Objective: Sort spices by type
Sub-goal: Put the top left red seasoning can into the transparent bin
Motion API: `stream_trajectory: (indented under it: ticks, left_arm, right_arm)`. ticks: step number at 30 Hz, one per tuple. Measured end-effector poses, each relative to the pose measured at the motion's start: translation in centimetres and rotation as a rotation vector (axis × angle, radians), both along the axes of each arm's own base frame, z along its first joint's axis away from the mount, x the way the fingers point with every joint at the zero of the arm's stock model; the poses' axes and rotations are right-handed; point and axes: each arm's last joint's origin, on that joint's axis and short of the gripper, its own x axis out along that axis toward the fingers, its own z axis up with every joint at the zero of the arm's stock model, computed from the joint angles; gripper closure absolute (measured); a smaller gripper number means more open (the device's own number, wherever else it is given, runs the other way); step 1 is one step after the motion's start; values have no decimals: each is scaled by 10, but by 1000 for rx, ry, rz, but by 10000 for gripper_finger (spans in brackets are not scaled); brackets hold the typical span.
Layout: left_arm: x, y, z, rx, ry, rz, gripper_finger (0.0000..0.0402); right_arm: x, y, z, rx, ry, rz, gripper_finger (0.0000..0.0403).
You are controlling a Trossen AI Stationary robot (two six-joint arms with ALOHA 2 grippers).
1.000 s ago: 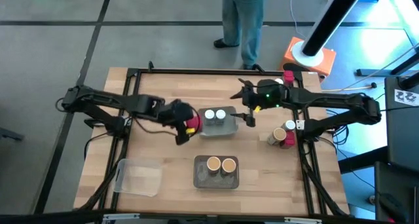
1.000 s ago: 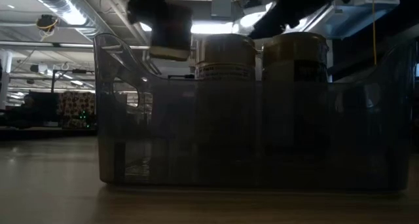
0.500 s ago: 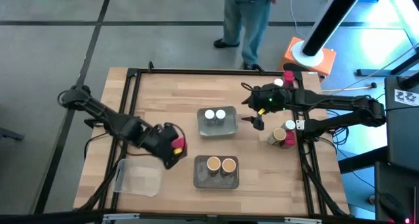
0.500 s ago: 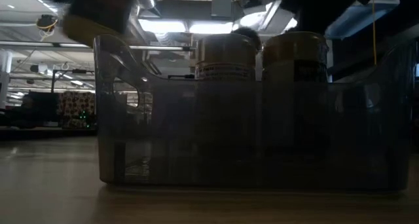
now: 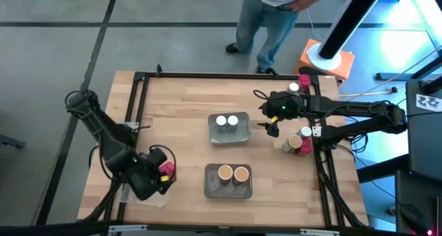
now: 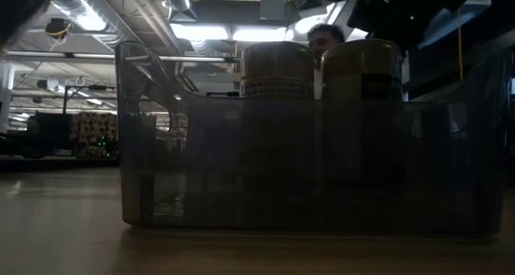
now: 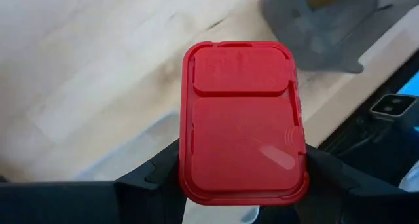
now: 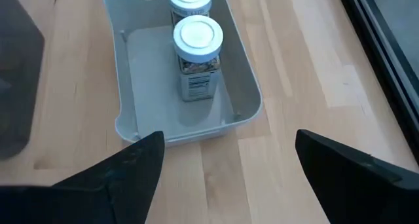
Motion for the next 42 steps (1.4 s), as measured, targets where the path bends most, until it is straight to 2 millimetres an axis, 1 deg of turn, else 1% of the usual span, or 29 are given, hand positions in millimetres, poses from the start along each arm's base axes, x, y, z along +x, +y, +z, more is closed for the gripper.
stream_trajectory:
  ticks: [7, 14, 17, 21, 27, 33, 38, 42]
  left_arm:
    - [-13, -16, -4, -43, 10, 41, 205]
    - [-35, -28, -8, -98, 71, 105, 205]
    - [-44, -34, -16, -114, 132, 139, 205]
    - [-54, -43, -32, -114, 236, 181, 205]
    - [-57, -55, -55, -8, 305, 204, 205]
    - [-55, -59, -76, 137, 361, 188, 205]
    - [-55, -60, -87, 206, 423, 185, 205]
    - [-55, -60, -90, 235, 437, 188, 205]
  right_arm:
    - [0, 0, 0, -7, 0, 7, 61]
    - [0, 0, 0, -7, 0, 7, 61]
    - [0, 0, 0, -7, 1, 7, 61]
    - [0, 0, 0, -6, 0, 6, 61]
    - [1, 0, 0, -6, -8, 5, 61]
    - [1, 0, 1, -7, -14, 5, 61]
    - [1, 0, 1, -7, -14, 5, 61]
    - [1, 0, 1, -7, -14, 5, 61]
